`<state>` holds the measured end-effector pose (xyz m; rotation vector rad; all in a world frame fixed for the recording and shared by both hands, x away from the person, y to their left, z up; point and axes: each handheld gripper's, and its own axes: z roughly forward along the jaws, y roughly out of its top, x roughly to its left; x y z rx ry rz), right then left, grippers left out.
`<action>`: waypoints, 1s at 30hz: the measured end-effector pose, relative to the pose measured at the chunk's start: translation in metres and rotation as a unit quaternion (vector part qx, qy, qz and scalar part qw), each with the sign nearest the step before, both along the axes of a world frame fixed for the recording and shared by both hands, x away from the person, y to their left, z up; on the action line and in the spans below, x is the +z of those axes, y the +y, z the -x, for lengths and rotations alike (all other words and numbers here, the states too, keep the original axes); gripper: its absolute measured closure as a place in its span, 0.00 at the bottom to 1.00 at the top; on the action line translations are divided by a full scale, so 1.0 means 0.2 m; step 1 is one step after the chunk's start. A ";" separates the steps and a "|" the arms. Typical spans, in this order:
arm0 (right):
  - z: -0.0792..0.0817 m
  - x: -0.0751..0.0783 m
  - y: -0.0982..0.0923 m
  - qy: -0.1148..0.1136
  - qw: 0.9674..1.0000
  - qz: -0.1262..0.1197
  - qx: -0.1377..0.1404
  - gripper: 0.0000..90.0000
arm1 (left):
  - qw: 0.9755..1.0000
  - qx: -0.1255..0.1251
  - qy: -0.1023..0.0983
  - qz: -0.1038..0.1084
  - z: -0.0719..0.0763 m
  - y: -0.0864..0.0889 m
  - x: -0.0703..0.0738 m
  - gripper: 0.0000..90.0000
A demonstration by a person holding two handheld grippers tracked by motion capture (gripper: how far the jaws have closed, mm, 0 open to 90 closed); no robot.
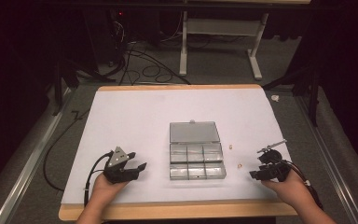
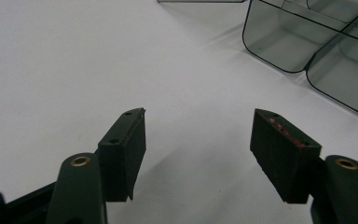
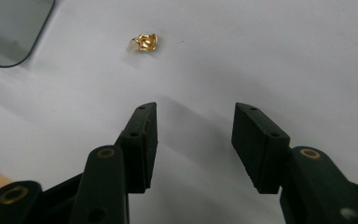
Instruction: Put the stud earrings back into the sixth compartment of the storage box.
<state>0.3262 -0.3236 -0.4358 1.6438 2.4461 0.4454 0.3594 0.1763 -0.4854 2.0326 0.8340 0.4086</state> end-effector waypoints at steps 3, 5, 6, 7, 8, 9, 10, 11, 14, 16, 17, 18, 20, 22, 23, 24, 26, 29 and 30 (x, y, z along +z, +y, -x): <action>-0.02 0.01 0.02 0.012 1.000 0.004 0.011 0.58 | 1.000 0.000 0.001 0.000 0.00 0.00 0.00 0.40; -0.03 0.01 0.04 0.021 0.999 0.017 0.023 0.59 | 1.000 0.000 0.001 0.000 0.00 0.00 0.00 0.40; -0.03 0.01 0.04 0.021 0.999 0.017 0.023 0.59 | 1.000 -0.001 0.001 -0.001 0.00 0.00 0.00 0.40; -0.04 0.02 0.06 0.030 0.999 0.020 0.031 0.60 | 1.000 -0.001 0.002 -0.001 0.00 0.00 0.00 0.40; -0.04 0.02 0.06 0.030 0.999 0.020 0.031 0.60 | 1.000 -0.001 0.002 -0.001 0.00 0.00 0.00 0.40; -0.05 0.02 0.07 0.030 0.998 0.028 0.037 0.60 | 1.000 -0.001 0.002 0.000 0.00 0.00 0.00 0.40; -0.05 0.02 0.08 0.032 0.998 0.029 0.042 0.60 | 1.000 -0.001 0.002 0.001 0.00 0.00 0.00 0.40; -0.06 0.02 0.10 0.034 0.998 0.028 0.044 0.61 | 1.000 -0.002 0.003 0.001 0.00 0.00 0.00 0.40; -0.08 0.02 0.15 0.043 0.997 0.034 0.059 0.62 | 1.000 -0.003 0.004 0.002 0.00 0.00 0.00 0.40; -0.08 0.02 0.15 0.045 0.996 0.037 0.060 0.63 | 1.000 -0.004 0.004 0.002 0.00 0.00 0.00 0.40; -0.09 0.02 0.16 0.046 0.996 0.038 0.066 0.63 | 1.000 -0.004 0.004 0.003 0.00 0.00 0.00 0.40; -0.09 0.02 0.17 0.046 0.996 0.039 0.068 0.63 | 1.000 -0.004 0.005 0.003 -0.01 0.00 0.00 0.40; -0.10 0.02 0.19 0.048 0.996 0.041 0.070 0.63 | 1.000 -0.005 0.005 0.003 -0.01 0.00 0.00 0.40; -0.11 0.02 0.20 0.047 0.995 0.042 0.073 0.64 | 1.000 -0.006 0.006 0.002 -0.01 0.00 0.00 0.40; -0.11 0.02 0.21 0.047 0.995 0.043 0.074 0.64 | 1.000 -0.006 0.006 0.002 -0.01 0.00 0.00 0.40; -0.12 0.02 0.22 0.046 0.995 0.047 0.075 0.65 | 1.000 -0.005 0.006 0.002 -0.01 0.00 0.00 0.40; -0.13 0.03 0.23 0.046 0.995 0.045 0.074 0.67 | 1.000 -0.005 0.005 0.001 -0.01 0.00 0.00 0.40; -0.14 0.03 0.25 0.046 0.995 0.046 0.078 0.71 | 1.000 -0.006 0.005 0.001 -0.01 0.00 0.00 0.40; -0.15 0.03 0.26 0.045 0.995 0.048 0.080 0.73 | 1.000 -0.006 0.005 0.001 -0.01 0.00 0.00 0.40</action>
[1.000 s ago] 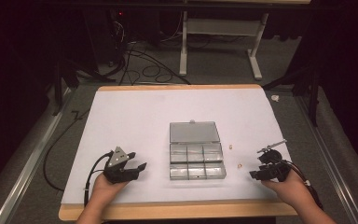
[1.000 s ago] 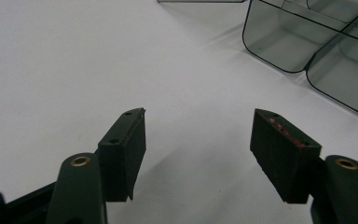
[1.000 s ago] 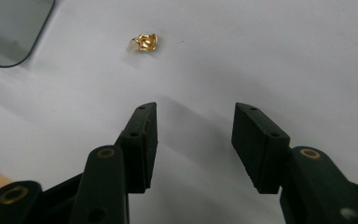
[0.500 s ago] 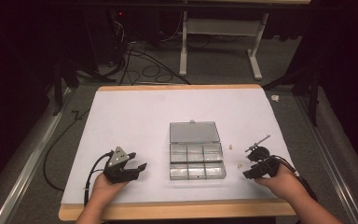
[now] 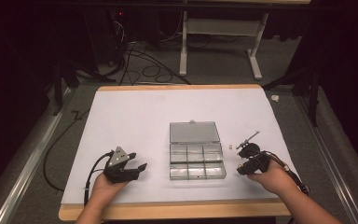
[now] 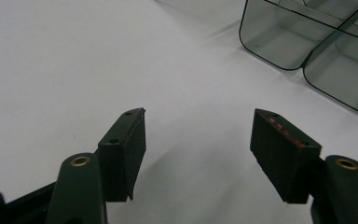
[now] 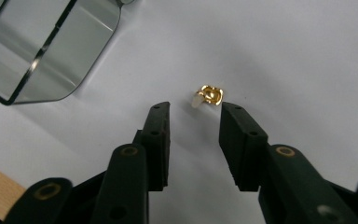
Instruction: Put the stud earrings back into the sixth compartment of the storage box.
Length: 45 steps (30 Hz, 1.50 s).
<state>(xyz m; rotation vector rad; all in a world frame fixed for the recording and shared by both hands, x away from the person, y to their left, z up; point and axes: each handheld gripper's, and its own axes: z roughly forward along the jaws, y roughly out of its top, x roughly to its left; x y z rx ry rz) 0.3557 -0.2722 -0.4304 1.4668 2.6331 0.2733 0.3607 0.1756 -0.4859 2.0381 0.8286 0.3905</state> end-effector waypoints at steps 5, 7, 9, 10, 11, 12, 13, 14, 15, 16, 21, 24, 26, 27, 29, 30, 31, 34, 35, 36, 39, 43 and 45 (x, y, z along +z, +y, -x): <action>-0.02 -0.01 0.03 -0.001 1.000 0.010 0.003 0.85 | 1.000 -0.001 0.000 0.000 0.00 0.00 0.00 0.40; -0.03 -0.02 0.03 0.002 1.000 0.012 0.004 0.87 | 1.000 -0.001 0.001 0.000 0.00 0.00 0.00 0.40; -0.03 -0.02 0.04 0.001 1.000 0.019 0.005 0.91 | 1.000 -0.001 0.002 0.001 0.00 0.00 0.00 0.40; -0.03 -0.03 0.04 0.001 1.000 0.019 0.009 0.95 | 1.000 -0.001 0.002 0.002 0.00 0.00 0.00 0.40; -0.03 -0.03 0.04 0.001 1.000 0.019 0.009 0.95 | 1.000 -0.001 0.002 0.002 0.00 0.00 0.00 0.40; -0.03 -0.03 0.04 0.003 1.000 0.021 0.006 0.96 | 1.000 -0.002 0.002 0.002 0.00 0.00 0.00 0.40; -0.04 -0.03 0.04 0.005 1.000 0.020 0.006 0.97 | 1.000 -0.002 0.002 0.002 0.00 0.00 0.00 0.40; -0.04 -0.02 0.04 0.006 1.000 0.019 0.006 0.98 | 1.000 -0.002 0.002 0.001 0.00 0.00 0.00 0.40; -0.04 -0.02 0.04 0.005 1.000 0.018 0.010 0.98 | 1.000 -0.002 0.002 0.001 0.00 0.00 0.00 0.40; -0.04 -0.01 0.04 0.004 1.000 0.018 0.010 0.98 | 1.000 -0.002 0.002 0.002 0.00 0.00 0.00 0.40; -0.02 0.05 0.06 -0.006 1.000 0.008 0.018 0.98 | 1.000 -0.003 0.006 0.001 0.00 0.00 0.00 0.40; -0.01 0.10 0.08 -0.011 1.000 0.000 0.025 0.98 | 1.000 -0.002 0.005 0.000 0.00 0.00 0.00 0.40; 0.00 0.13 0.10 -0.014 1.000 -0.004 0.028 0.98 | 1.000 -0.002 0.005 0.000 0.00 0.00 0.00 0.40; 0.00 0.14 0.11 -0.013 0.999 -0.002 0.030 0.98 | 1.000 -0.002 0.004 0.000 0.00 0.00 0.00 0.40; 0.01 0.16 0.13 -0.014 0.999 -0.007 0.036 0.98 | 1.000 -0.002 0.004 -0.001 0.00 0.00 0.00 0.40; 0.01 0.18 0.15 -0.012 0.999 -0.009 0.038 0.98 | 1.000 -0.002 0.004 -0.001 0.00 0.00 0.00 0.40; 0.01 0.18 0.15 -0.012 0.999 -0.009 0.038 0.98 | 1.000 -0.001 0.004 0.000 0.00 0.00 0.00 0.40; 0.01 0.21 0.18 -0.009 0.999 -0.011 0.049 0.98 | 1.000 -0.002 0.005 -0.001 0.00 0.00 0.00 0.40; 0.02 0.22 0.20 -0.007 0.999 -0.013 0.052 0.98 | 1.000 -0.003 0.005 -0.001 0.00 0.00 0.00 0.40; 0.02 0.22 0.20 -0.007 0.999 -0.013 0.052 0.98 | 1.000 -0.003 0.005 -0.001 0.00 0.00 0.00 0.40; 0.02 0.23 0.23 -0.005 0.998 -0.016 0.064 0.98 | 1.000 -0.003 0.006 0.000 0.00 0.00 0.00 0.40; 0.01 0.24 0.27 -0.001 0.997 -0.021 0.077 0.98 | 1.000 -0.004 0.006 0.000 0.00 0.00 0.00 0.40; 0.01 0.24 0.30 0.002 0.996 -0.023 0.081 0.98 | 1.000 -0.004 0.006 0.000 0.00 0.00 0.00 0.40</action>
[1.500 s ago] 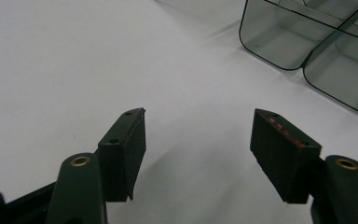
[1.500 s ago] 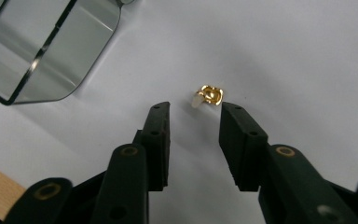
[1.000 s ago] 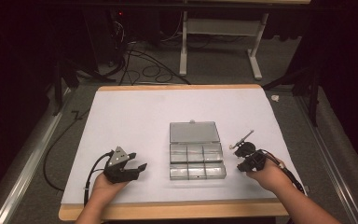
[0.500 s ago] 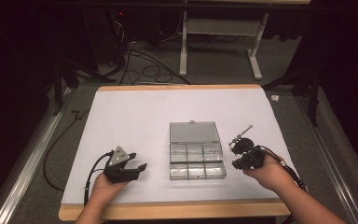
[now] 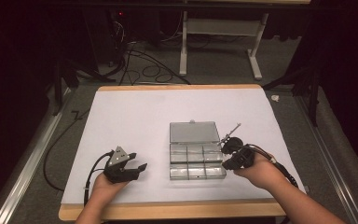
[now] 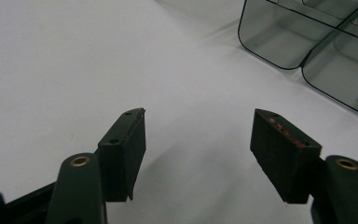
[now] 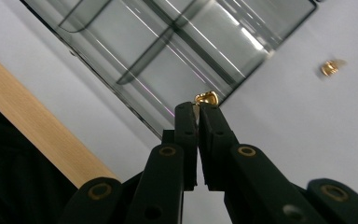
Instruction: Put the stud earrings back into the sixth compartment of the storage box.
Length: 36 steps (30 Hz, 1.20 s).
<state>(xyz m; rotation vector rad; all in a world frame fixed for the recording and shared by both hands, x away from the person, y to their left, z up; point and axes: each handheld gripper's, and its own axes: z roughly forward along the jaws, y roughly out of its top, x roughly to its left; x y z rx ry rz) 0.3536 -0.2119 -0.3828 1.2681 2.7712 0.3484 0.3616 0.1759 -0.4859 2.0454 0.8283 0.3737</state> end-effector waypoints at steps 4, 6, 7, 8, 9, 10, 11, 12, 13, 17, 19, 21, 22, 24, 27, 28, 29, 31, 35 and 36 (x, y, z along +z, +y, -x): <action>-0.02 -0.03 0.06 0.010 1.000 0.004 0.014 0.98 | 1.000 0.000 0.001 0.000 0.00 0.00 0.00 0.40; -0.02 -0.05 0.08 0.013 1.000 0.005 0.018 0.98 | 1.000 -0.001 0.001 0.000 0.00 0.00 0.00 0.40; -0.03 -0.06 0.09 0.015 1.000 0.007 0.023 0.98 | 1.000 -0.001 0.001 0.000 0.00 0.00 0.00 0.40; -0.04 -0.07 0.11 0.018 1.000 0.010 0.019 0.98 | 1.000 -0.001 0.001 0.000 0.00 0.00 0.00 0.40; -0.04 -0.09 0.11 0.021 1.000 0.008 0.020 0.98 | 1.000 -0.001 0.001 0.001 0.00 0.00 0.00 0.40; -0.05 -0.10 0.12 0.022 1.000 0.007 0.020 0.98 | 1.000 -0.001 0.002 0.001 0.00 0.00 0.00 0.40; -0.06 -0.11 0.13 0.022 0.999 0.009 0.022 0.98 | 1.000 -0.002 0.002 0.001 0.00 0.00 0.00 0.40; -0.06 -0.12 0.13 0.026 0.999 0.008 0.020 0.98 | 1.000 -0.002 0.002 0.001 0.00 0.00 0.00 0.40; -0.07 -0.13 0.14 0.026 0.999 0.009 0.019 0.98 | 1.000 -0.002 0.001 0.001 0.00 0.00 0.00 0.40; -0.09 -0.19 0.16 0.036 0.999 0.011 0.020 0.97 | 1.000 -0.002 0.002 0.001 0.00 0.00 0.00 0.40; -0.09 -0.21 0.16 0.037 0.999 0.012 0.018 0.97 | 1.000 -0.003 0.003 0.001 0.00 0.00 0.00 0.40; -0.10 -0.23 0.17 0.040 0.999 0.016 0.020 0.97 | 1.000 -0.002 0.002 0.003 0.00 0.00 0.00 0.40; -0.10 -0.23 0.17 0.042 0.999 0.016 0.022 0.97 | 1.000 -0.003 0.002 0.003 0.00 0.00 0.00 0.40; -0.10 -0.24 0.17 0.039 0.999 0.019 0.028 0.97 | 1.000 -0.003 0.002 0.003 0.00 0.00 0.00 0.40; -0.10 -0.24 0.18 0.040 0.999 0.014 0.020 0.93 | 1.000 -0.003 0.002 0.004 0.00 0.00 0.00 0.40; -0.10 -0.23 0.18 0.039 0.999 0.012 0.019 0.92 | 1.000 -0.003 0.002 0.004 0.00 0.00 0.00 0.40; -0.10 -0.21 0.18 0.036 0.999 0.009 0.022 0.92 | 1.000 -0.003 0.002 0.003 0.00 0.00 0.00 0.40; -0.10 -0.17 0.17 0.029 0.999 0.001 0.025 0.91 | 1.000 -0.003 0.002 0.004 0.00 0.00 0.00 0.40; -0.11 -0.06 0.14 0.007 1.000 -0.018 0.016 0.91 | 1.000 -0.003 0.002 0.003 0.00 0.00 0.00 0.40; -0.11 -0.04 0.12 0.002 1.000 -0.019 0.016 0.91 | 1.000 -0.004 0.003 0.002 0.00 0.00 0.00 0.40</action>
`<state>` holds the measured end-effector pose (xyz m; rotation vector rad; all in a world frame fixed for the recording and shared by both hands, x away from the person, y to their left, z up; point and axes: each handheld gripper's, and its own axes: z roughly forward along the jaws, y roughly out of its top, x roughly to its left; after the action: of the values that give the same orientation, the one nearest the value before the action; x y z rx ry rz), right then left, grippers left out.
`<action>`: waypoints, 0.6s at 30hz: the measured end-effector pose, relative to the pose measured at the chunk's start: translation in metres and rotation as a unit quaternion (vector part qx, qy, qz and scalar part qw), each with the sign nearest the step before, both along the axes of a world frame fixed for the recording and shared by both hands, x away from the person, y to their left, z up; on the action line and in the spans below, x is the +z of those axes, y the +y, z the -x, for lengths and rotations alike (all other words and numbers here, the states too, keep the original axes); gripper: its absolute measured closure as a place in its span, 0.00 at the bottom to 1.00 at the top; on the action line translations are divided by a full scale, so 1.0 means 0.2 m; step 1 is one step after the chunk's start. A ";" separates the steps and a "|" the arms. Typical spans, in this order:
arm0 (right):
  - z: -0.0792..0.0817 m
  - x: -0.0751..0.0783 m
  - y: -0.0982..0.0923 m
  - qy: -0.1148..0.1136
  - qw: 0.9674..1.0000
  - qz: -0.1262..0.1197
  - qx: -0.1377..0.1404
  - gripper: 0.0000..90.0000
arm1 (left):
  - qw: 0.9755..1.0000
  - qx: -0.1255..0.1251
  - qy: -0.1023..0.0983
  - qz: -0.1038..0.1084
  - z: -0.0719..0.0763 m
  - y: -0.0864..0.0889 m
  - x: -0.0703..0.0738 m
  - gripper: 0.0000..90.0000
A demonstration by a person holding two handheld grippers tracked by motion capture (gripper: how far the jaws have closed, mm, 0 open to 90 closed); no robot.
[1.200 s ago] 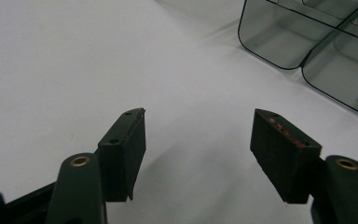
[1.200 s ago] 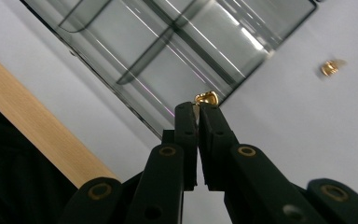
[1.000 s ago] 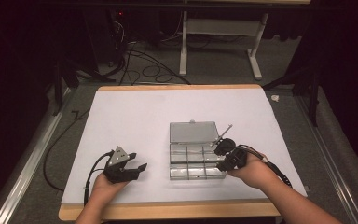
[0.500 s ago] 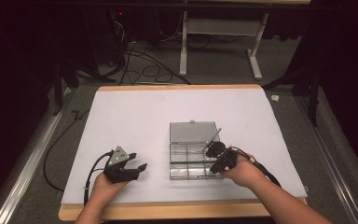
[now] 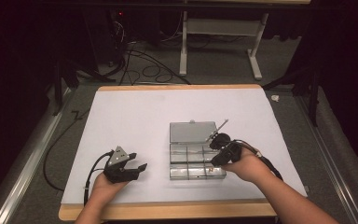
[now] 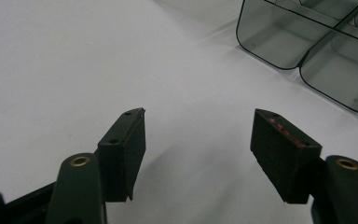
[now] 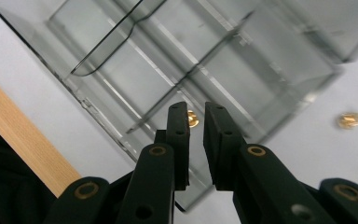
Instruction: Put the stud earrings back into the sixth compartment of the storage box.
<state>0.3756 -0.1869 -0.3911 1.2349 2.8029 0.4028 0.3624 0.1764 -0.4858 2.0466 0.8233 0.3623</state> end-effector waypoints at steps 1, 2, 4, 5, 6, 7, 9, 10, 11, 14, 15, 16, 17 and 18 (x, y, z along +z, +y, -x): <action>0.00 0.03 -0.02 -0.003 1.000 -0.002 -0.006 0.91 | 1.000 0.000 0.001 0.002 0.00 0.00 0.00 0.40; -0.01 0.05 -0.04 -0.008 1.000 -0.003 -0.007 0.91 | 1.000 0.000 0.002 0.003 0.00 0.00 0.00 0.40; -0.02 0.08 -0.08 -0.015 1.000 0.000 -0.019 0.92 | 1.000 -0.001 0.004 0.003 0.00 0.00 0.00 0.40; -0.03 0.09 -0.11 -0.014 1.000 0.001 -0.028 0.92 | 1.000 -0.001 0.004 0.003 0.00 0.00 0.00 0.40; -0.03 0.09 -0.13 -0.012 0.999 0.003 -0.039 0.92 | 1.000 -0.001 0.005 0.002 0.00 0.00 0.00 0.40; -0.05 0.09 -0.16 -0.014 0.999 0.009 -0.042 0.93 | 1.000 -0.001 0.004 0.003 0.00 0.00 0.00 0.40; -0.07 0.07 -0.20 -0.013 0.998 0.018 -0.054 0.93 | 1.000 -0.001 0.003 0.002 0.00 0.00 0.00 0.40; -0.08 0.06 -0.21 -0.012 0.998 0.020 -0.060 0.93 | 1.000 -0.001 0.002 0.002 0.00 0.00 0.00 0.40; -0.09 0.05 -0.24 -0.009 0.998 0.020 -0.066 0.93 | 1.000 -0.001 0.002 0.001 0.00 0.00 0.00 0.40; -0.13 -0.01 -0.29 0.003 0.997 0.028 -0.076 0.93 | 1.000 -0.002 0.002 -0.002 0.00 0.00 0.00 0.40; -0.14 -0.03 -0.30 0.005 0.997 0.032 -0.077 0.93 | 1.000 -0.002 0.002 -0.002 0.00 0.00 0.00 0.40; -0.15 -0.04 -0.31 0.010 0.996 0.031 -0.085 0.93 | 1.000 -0.002 0.002 0.000 0.00 0.00 0.00 0.40; -0.17 -0.06 -0.32 0.013 0.996 0.031 -0.086 0.93 | 1.000 -0.002 0.002 0.000 0.00 0.00 0.00 0.40; -0.18 -0.07 -0.32 0.016 0.995 0.033 -0.088 0.92 | 1.000 -0.003 0.004 0.000 0.00 0.00 0.00 0.40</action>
<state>0.4121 -0.2515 -0.4060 1.4702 2.6793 0.2807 0.3630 0.1766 -0.4858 2.0523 0.8220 0.3503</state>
